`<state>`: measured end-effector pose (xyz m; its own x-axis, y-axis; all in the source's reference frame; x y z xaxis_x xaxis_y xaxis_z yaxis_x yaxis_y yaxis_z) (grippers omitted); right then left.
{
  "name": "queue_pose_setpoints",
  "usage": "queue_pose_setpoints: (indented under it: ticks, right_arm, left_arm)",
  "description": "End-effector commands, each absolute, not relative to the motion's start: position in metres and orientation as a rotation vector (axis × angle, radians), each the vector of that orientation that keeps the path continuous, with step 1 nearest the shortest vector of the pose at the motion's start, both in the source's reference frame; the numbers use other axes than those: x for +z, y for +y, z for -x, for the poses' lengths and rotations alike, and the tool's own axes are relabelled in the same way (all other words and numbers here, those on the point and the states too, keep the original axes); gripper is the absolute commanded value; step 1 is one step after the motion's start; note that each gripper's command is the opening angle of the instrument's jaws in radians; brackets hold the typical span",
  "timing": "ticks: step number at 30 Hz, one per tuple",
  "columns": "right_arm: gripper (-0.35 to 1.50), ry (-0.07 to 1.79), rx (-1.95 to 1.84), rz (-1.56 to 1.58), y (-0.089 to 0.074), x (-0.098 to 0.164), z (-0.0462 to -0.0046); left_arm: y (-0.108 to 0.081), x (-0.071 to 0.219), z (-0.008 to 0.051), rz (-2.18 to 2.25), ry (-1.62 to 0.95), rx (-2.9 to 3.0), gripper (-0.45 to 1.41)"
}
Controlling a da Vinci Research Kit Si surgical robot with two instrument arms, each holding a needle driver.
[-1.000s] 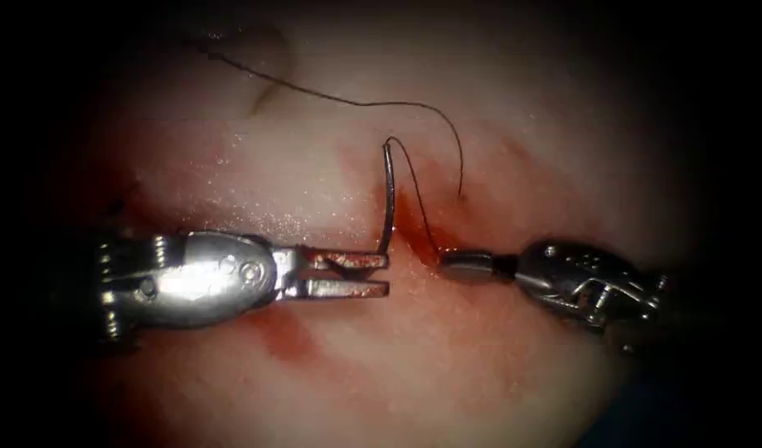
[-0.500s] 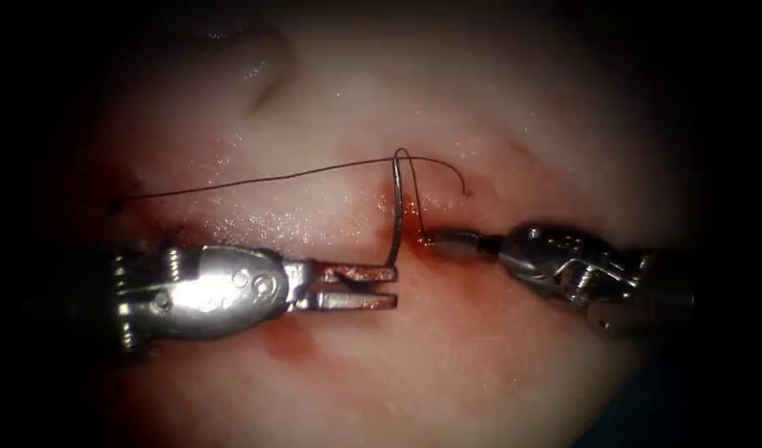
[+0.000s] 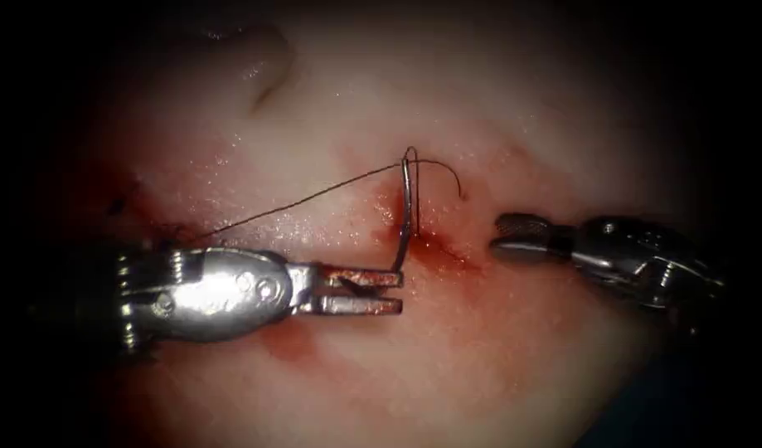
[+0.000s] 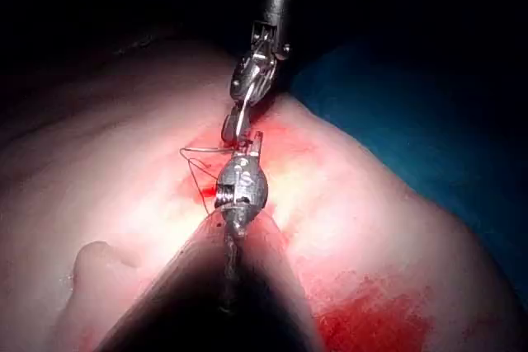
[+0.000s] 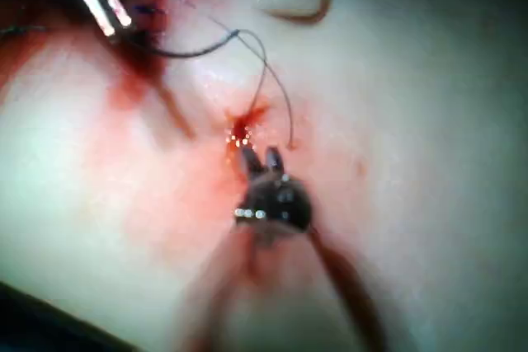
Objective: Wound Closure
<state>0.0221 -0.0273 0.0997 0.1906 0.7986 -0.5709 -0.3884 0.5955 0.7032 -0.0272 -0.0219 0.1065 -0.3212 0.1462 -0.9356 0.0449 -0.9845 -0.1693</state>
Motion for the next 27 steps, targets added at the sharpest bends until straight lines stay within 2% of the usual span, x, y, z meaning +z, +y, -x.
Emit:
queue_pose_setpoints:
  ticks: [1,3,8,14,18,23,27]
  right_arm:
    - [0.57,1.087,0.875,-0.453,-0.0277,0.1003,-0.0234]
    - [0.71,1.095,0.879,-0.449,-0.0277,0.1004,-0.0239]
    - [0.74,1.107,0.877,-0.433,-0.0279,0.1005,-0.0252]
    - [0.66,1.107,0.880,-0.424,-0.0285,0.1007,-0.0264]
    - [0.59,1.110,0.880,-0.430,-0.0283,0.1003,-0.0259]
    - [0.61,1.099,0.947,-0.503,-0.0278,0.0983,-0.0242]
    - [0.41,1.076,1.066,-0.631,-0.0272,0.0956,-0.0230]
  left_arm:
    - [-0.0219,0.1067,0.0276,1.797,-0.239,2.487,-0.45]
    - [-0.0215,0.1057,0.0272,1.808,-0.209,2.483,-0.45]
    - [-0.0208,0.1037,0.0265,1.818,-0.167,2.473,-0.45]
    - [-0.0214,0.1044,0.0270,1.809,-0.153,2.477,-0.45]
    - [-0.0223,0.1061,0.0284,1.822,-0.145,2.484,-0.45]
    - [-0.0233,0.1086,0.0300,1.828,-0.127,2.500,-0.45]
    - [-0.0237,0.1114,0.0301,1.791,-0.105,2.550,-0.45]
